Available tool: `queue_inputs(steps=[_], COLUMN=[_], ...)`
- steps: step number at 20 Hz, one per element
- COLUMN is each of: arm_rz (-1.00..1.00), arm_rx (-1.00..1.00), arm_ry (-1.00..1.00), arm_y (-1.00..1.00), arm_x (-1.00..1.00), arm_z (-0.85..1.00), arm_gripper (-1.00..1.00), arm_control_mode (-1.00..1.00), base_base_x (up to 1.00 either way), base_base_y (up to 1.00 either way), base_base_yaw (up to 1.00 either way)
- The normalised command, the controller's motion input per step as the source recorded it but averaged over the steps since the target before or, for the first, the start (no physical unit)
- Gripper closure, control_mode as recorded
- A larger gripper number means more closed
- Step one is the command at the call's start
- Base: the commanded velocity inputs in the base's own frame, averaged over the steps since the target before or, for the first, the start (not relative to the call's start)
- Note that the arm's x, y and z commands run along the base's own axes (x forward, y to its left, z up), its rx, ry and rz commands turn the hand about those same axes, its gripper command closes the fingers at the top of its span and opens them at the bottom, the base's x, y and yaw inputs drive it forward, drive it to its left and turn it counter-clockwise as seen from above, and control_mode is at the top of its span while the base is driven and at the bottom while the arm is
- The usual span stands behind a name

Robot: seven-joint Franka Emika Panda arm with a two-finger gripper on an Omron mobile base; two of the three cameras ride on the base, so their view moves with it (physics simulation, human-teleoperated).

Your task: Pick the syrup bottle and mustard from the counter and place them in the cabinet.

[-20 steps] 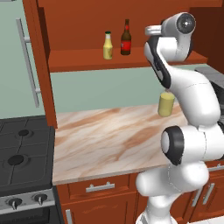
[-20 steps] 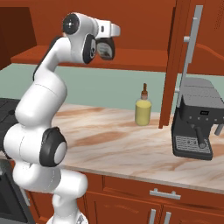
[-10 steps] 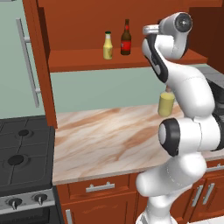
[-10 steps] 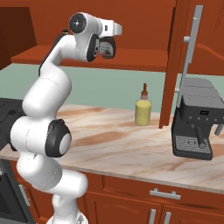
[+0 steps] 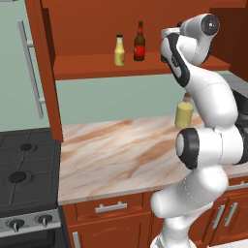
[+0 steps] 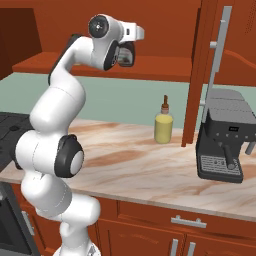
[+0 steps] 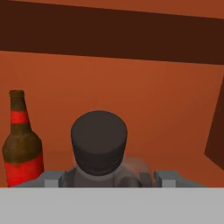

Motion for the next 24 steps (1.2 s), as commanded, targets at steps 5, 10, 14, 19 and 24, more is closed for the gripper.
queue_inputs(steps=[5, 10, 14, 19, 24], arm_rz=[0.0, 0.0, 0.0, 0.0, 0.0], arm_rx=[-0.01, -0.03, -0.05, -0.05, -0.04], arm_ry=[0.0, 0.0, -0.02, -0.01, -0.03], arm_y=[0.03, 0.04, 0.0, 0.0, 0.01], arm_x=[0.18, 0.26, 0.15, 0.17, 0.11], arm_z=[0.0, -0.1, -0.28, -0.32, -0.27], arm_gripper=[1.0, 1.0, 1.0, 1.0, -1.0], arm_control_mode=[-1.0, -1.0, -1.0, -1.0, -1.0], base_base_x=[0.0, 0.0, 0.0, 0.0, 0.0], base_base_y=[0.0, 0.0, 0.0, 0.0, 0.0], base_base_yaw=[0.0, 0.0, 0.0, 0.0, 0.0])
